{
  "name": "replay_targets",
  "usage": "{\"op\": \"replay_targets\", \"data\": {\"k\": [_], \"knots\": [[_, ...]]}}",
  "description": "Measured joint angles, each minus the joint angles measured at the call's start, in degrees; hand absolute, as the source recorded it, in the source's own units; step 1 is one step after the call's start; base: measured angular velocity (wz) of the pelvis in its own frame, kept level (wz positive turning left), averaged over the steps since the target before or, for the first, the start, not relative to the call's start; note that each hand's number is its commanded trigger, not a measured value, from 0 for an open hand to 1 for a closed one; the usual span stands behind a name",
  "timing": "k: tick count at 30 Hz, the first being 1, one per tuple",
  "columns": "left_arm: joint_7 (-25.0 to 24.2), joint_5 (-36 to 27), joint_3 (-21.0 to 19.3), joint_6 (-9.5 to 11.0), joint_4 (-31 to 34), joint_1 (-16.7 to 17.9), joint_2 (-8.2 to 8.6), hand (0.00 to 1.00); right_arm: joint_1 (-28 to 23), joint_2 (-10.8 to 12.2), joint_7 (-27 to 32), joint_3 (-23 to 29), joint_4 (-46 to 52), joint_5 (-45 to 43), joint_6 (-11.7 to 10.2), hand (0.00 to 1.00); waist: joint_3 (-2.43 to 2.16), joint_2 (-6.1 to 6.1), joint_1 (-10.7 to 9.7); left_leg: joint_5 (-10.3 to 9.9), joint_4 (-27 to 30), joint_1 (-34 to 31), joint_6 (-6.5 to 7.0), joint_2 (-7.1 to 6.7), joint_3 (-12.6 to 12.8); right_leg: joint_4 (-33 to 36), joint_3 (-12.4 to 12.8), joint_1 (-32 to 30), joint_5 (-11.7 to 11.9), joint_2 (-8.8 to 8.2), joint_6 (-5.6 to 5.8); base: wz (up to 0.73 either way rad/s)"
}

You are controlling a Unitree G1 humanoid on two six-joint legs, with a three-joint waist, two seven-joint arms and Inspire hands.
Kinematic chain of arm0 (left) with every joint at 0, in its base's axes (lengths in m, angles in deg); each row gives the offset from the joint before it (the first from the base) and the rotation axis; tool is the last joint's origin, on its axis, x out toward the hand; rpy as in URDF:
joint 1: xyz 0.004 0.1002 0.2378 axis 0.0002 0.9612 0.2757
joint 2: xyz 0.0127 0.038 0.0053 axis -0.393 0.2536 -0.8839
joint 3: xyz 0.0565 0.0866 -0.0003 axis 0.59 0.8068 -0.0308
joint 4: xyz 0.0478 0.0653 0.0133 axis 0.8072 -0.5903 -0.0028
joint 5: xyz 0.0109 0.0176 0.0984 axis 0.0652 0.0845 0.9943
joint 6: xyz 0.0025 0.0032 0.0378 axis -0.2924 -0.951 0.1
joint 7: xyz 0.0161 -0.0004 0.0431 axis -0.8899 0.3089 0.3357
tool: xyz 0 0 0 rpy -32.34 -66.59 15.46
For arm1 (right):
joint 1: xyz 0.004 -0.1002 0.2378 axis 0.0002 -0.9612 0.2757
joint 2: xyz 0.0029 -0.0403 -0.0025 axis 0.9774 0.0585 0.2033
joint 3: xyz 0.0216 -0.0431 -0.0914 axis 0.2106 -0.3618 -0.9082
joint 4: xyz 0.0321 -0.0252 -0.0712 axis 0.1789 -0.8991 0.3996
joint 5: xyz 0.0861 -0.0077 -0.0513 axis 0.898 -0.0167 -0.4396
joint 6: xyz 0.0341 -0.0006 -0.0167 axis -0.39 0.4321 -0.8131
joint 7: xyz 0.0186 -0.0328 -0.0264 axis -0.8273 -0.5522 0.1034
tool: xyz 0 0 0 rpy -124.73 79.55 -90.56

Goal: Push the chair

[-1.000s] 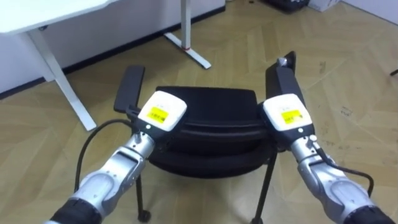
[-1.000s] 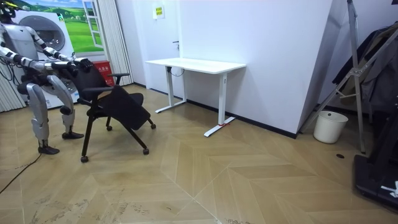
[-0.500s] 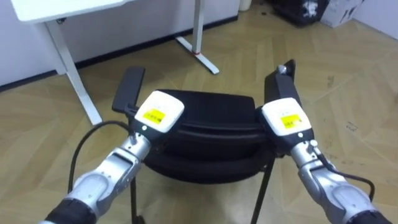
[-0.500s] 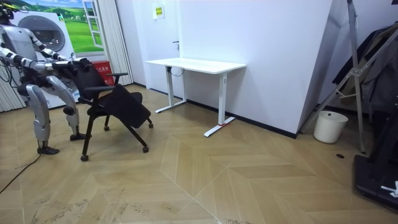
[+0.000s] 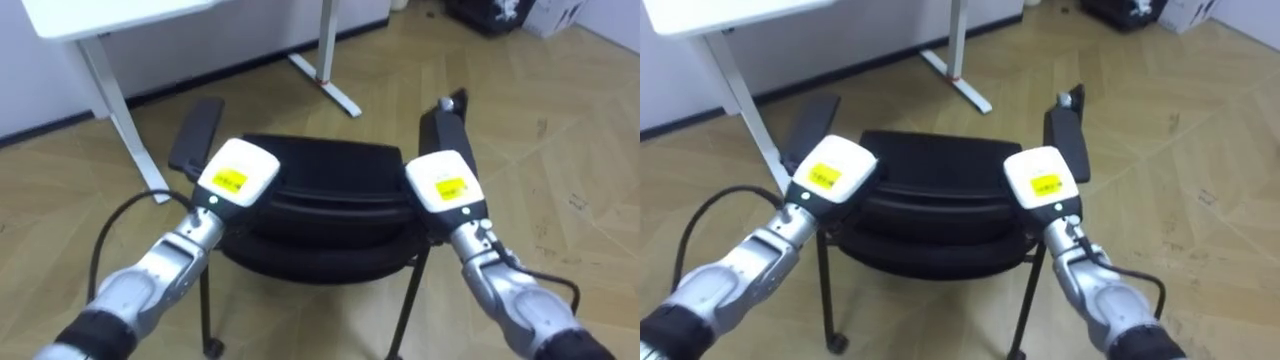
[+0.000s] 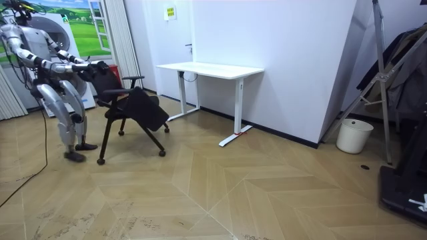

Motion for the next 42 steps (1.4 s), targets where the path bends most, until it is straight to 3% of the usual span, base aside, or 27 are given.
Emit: {"op": "replay_targets", "data": {"k": [2,4,6,7,9,11,12,13,14,15,16,17,19,22,24,27,29,30,31,32,33,35,36,38,39,41,42], "knots": [[-0.09,0.01,0.16,-0.37,-0.32,0.79,0.06,1.0,-0.11,-0.12,-0.56,-0.52,-0.76,-0.09,-1.28,1.0,-0.4,-0.97,-1.57,-0.65,-0.44,1.92,0.07,-2.33,-2.87,-11.95,1.75,-0.45,4.34,0.0,-0.3,0.73],[-0.16,-0.58,0.6,-0.93,-0.41,1.32,0.2,1.0,-0.11,-1.17,-0.62,-1.45,-0.82,0.04,-2.65,1.0,-0.83,-1.6,-1.66,-2.19,0.0,3.39,-0.12,-3.28,-3.63,-17.27,2.89,-0.02,7.85,-0.25,-0.08,0.6],[-0.26,-0.78,0.39,-0.94,-0.4,1.52,0.33,1.0,-0.08,-1.51,-0.55,-1.42,-0.6,-0.09,-3.22,1.0,-1.12,-1.68,-2.04,-4.22,1.49,4.13,-0.8,-3.55,-4.82,-18.02,2.9,0.3,11.19,-0.6,-1.18,0.47],[-0.43,-0.78,-0.06,-1.03,-0.37,1.62,0.78,1.0,0.3,-1.84,-0.45,-1.33,-0.49,-0.28,-3.37,1.0,-1.4,-1.4,-1.92,-5.74,2.55,4.49,-1.46,-2.99,-5.48,-17.34,2.4,0.81,12.6,-0.13,-1.99,0.25],[-0.28,-1.67,-0.3,-1.39,-0.4,1.72,1.16,1.0,1.67,-2.02,-0.84,-1.35,-0.79,-0.98,-3.49,1.0,-1.58,-0.02,-0.94,-7.95,3.56,5.18,-2.65,-1.35,-5.88,-15.06,1.94,0.84,11.91,1.23,-2.9,0.08],[-0.13,-2.24,-0.97,-1.69,-0.47,1.98,1.23,1.0,3.22,-1.91,-2.41,-1.38,-0.82,-1.85,-3.72,1.0,-1.64,1.2,0.5,-9.88,3.68,7.42,-4.68,1.32,-5.87,-11.94,1.02,1.62,9.6,3.15,-5.12,0.1],[-0.12,-2.3,-1.24,-1.71,-0.46,2.19,1.41,1.0,3.43,-1.76,-2.93,-1.38,-0.89,-1.94,-3.84,1.0,-1.67,1.39,0.63,-10.36,4.01,8.04,-5.3,2.05,-5.54,-11.29,0.69,2.26,8.82,3.83,-5.61,0.44],[-0.28,-2.24,-1.63,-1.9,-0.44,2.21,1.43,1.0,3.52,-1.58,-3.08,-1.3,-1.21,-1.88,-3.89,1.0,-1.69,1.4,0.34,-10.77,8.01,7.88,-6.12,3.82,-3.17,-9.7,0.35,3.33,6.88,4.86,-6.41,0.79],[-0.69,-1.65,-1.63,-2.39,-0.45,1.93,1.81,1.0,3.51,-1.31,-2.94,-0.95,-2.19,-1.85,-4.14,1.0,-1.09,0.48,-0.07,-9.24,15.61,5.82,-6.81,5.16,-0.45,-8.23,0.76,4.56,4.93,5.57,-7.04,0.85],[-1.0,-1.5,-1.63,-2.49,-0.47,2.06,2.03,1.0,3.43,-1.28,-3.01,-0.92,-2.76,-1.85,-4.52,1.0,-1.1,-0.09,0.18,-7.72,19.09,4.81,-7.18,5.68,0.61,-7.49,1.26,5.28,3.73,5.85,-7.24,0.6],[-1.14,-1.28,-1.66,-2.66,-0.45,2.72,2.74,1.0,3.12,-1.32,-3.33,-0.88,-3.4,-1.84,-5.17,1.0,-0.93,-0.72,0.89,-3.84,25.83,2.76,-7.63,6.64,1.39,-6.81,1.95,7.15,1.9,6.52,-7.66,0.16],[-1.21,-0.61,-1.73,-2.66,-0.45,3.21,3.05,1.0,2.58,-1.51,-3.32,-0.62,-3.41,-1.91,-5.44,1.0,-0.68,-0.8,2.08,1.33,31.5,0.39,-7.89,7.8,2.24,-6.94,2.25,9.13,0.65,7.18,-8.18,0.0],[-1.17,-0.61,-2.02,-2.74,-0.3,3.76,3.48,1.0,2.51,-1.91,-3.3,-0.62,-3.25,-1.98,-5.83,1.0,-0.79,-0.75,2.95,5.86,37.28,-3.19,-8.32,8.78,2.45,-6.9,2.51,10.91,-0.32,7.59,-8.8,-0.04],[-0.78,-0.73,-2.13,-3.24,-0.43,3.81,4.16,1.0,2.93,-2.42,-3.29,-0.59,-3.04,-2.18,-5.96,1.0,-0.65,-1.17,3.41,4.83,34.78,-7.58,-7.29,8.4,3.6,-7.13,2.6,12.75,-1.77,7.38,-9.46,0.02],[-0.66,-0.6,-2.31,-3.54,0.02,3.86,4.43,1.0,2.96,-2.83,-3.2,-0.2,-2.7,-2.33,-6.32,1.0,-0.62,-1.36,3.45,4.35,28.88,-9.62,-6.9,8.22,4.63,-7.46,2.76,13.76,-2.9,7.33,-9.31,0.02],[-0.3,-0.54,-2.29,-3.94,0.77,3.84,4.68,1.0,2.9,-3.64,-2.66,-0.05,-2.09,-2.26,-6.5,1.0,-0.67,-1.76,3.25,4.29,13.04,-11.9,-7.55,7.16,6.16,-8.94,3.42,15.31,-4.19,7.2,-8.52,-0.06],[-0.07,-0.52,-2.34,-4.16,1.82,3.86,4.38,1.0,2.9,-3.85,-1.6,0.19,-1.69,-2.44,-6.39,1.0,-0.68,-1.83,3.66,6.74,-3.46,-11.46,-8.45,6.25,7.12,-9.98,4.59,16.2,-4.94,7.19,-7.8,-0.32],[-0.06,-0.46,-2.4,-4.17,2.22,3.86,4.14,1.0,2.89,-3.87,-1.33,0.2,-1.51,-2.48,-6.36,1.0,-0.7,-1.8,3.74,7.53,-7.16,-11.15,-8.2,6.07,6.91,-10.16,4.79,16.39,-5.24,7.2,-7.63,-0.32],[-0.08,-0.45,-2.47,-4.16,2.94,3.85,3.59,1.0,2.72,-3.86,-1.07,0.28,-0.92,-2.49,-6.28,1.0,-0.81,-1.83,3.61,10.33,-11.7,-10.63,-7.69,5.35,6.08,-10.28,5.28,17.13,-6.09,7.1,-7.04,-0.31],[-0.22,-0.34,-2.75,-4.15,3.57,3.89,3.31,1.0,2.3,-3.74,-1.03,0.37,-0.04,-2.41,-5.77,1.0,-0.95,-2.05,3.64,14.37,-13.09,-9.37,-7.08,4.65,6.13,-10.46,6.16,17.87,-6.92,6.68,-6.16,-0.27],[-0.3,-0.32,-2.85,-4.15,3.92,3.88,3.14,1.0,2.16,-3.73,-0.94,0.41,0.34,-2.32,-5.53,1.0,-1.22,-1.95,3.6,15.69,-13.76,-8.79,-6.5,4.2,6.26,-10.5,6.57,18.11,-7.32,6.28,-5.66,-0.3],[-0.16,-0.32,-2.94,-4.19,5.19,3.83,2.17,1.0,2.19,-3.65,-0.32,0.31,0.92,-1.97,-5.11,1.0,-1.43,-3.77,3.58,16.85,-13.98,-7.2,-5.08,2.04,7.98,-11.49,7.83,19.34,-8.37,3.81,-3.83,-0.33],[-0.18,-0.33,-2.96,-4.2,5.32,3.74,2.02,1.0,2.18,-3.65,-0.22,0.31,1.11,-1.92,-4.97,1.0,-1.37,-4.0,3.59,16.86,-13.35,-7.03,-4.55,1.21,8.5,-11.97,7.91,20.04,-8.57,3.2,-3.38,-0.24],[-0.96,-0.58,-2.96,-4.19,5.28,3.45,2.09,1.0,2.15,-3.57,0.16,0.3,1.29,-1.9,-4.41,1.0,-1.3,-4.65,3.28,14.1,-9.41,-6.56,-2.3,-1.04,10.04,-11.98,8.84,22.31,-9.86,0.64,-1.11,-0.23],[-1.24,-0.74,-2.97,-4.18,5.19,3.35,2.29,1.0,2.17,-3.65,0.18,0.33,1.39,-1.89,-4.35,1.0,-1.33,-4.7,3.24,12.8,-8.35,-6.43,-1.9,-1.63,10.28,-10.9,8.35,22.59,-10.06,-0.33,-0.69,-0.38],[-1.59,-1.05,-2.89,-3.96,4.19,2.98,2.91,1.0,2.16,-3.74,-0.08,0.23,1.34,-1.95,-3.7,1.0,-1.11,-4.1,2.76,8.5,-3.98,-5.29,-0.68,-2.32,11.85,0.75,5.02,20.17,-8.84,-4.08,1.62,-0.28],[-1.64,-1.04,-2.81,-3.79,4.1,2.99,2.96,1.0,1.9,-3.81,-0.19,0.25,1.36,-1.85,-3.7,1.0,-1.07,-4.17,2.5,7.7,-3.37,-4.75,-0.4,-2.46,11.9,4.35,4.98,19.3,-7.92,-5.01,2.01,0.0]]}}
